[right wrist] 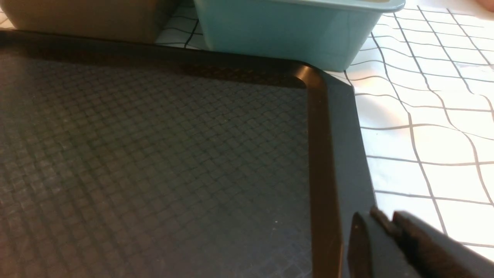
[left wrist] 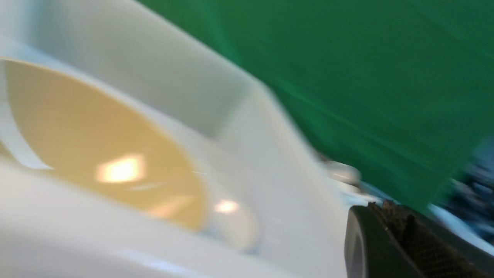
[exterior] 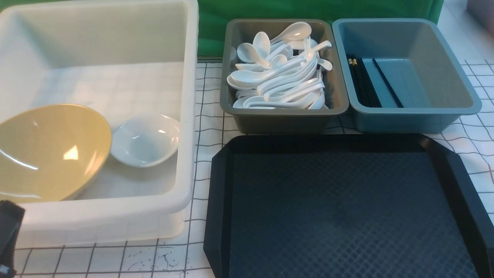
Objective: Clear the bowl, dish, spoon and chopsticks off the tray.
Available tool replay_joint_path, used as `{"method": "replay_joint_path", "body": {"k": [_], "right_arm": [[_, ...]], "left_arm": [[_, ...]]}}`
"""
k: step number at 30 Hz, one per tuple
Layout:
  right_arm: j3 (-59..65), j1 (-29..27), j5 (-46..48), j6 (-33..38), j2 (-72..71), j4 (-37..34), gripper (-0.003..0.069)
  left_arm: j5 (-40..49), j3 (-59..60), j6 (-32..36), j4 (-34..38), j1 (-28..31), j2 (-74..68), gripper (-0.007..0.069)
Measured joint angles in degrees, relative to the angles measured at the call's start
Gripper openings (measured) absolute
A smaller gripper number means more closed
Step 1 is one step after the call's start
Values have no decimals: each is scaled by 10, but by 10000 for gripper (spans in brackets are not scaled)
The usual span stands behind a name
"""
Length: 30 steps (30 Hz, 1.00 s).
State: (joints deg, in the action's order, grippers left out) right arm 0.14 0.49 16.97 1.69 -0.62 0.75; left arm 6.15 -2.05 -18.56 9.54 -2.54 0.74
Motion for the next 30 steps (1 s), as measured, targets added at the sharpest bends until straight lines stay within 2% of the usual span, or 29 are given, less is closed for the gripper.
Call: {"method": "replay_joint_path", "body": {"k": [2, 8, 13, 22, 30], "right_arm": [[0, 0, 0, 0, 0, 0, 87], [0, 0, 0, 0, 0, 0, 90], [0, 0, 0, 0, 0, 0, 96], [0, 0, -1, 0, 0, 0, 106], [0, 0, -1, 0, 0, 0, 111]], "left_arm": [[-1, 23, 45, 38, 56, 0, -1], [28, 35, 66, 50, 110, 0, -1], [125, 36, 24, 26, 111, 0, -1], [131, 34, 7, 20, 54, 0, -1], [131, 34, 7, 20, 49, 0, -1]]}}
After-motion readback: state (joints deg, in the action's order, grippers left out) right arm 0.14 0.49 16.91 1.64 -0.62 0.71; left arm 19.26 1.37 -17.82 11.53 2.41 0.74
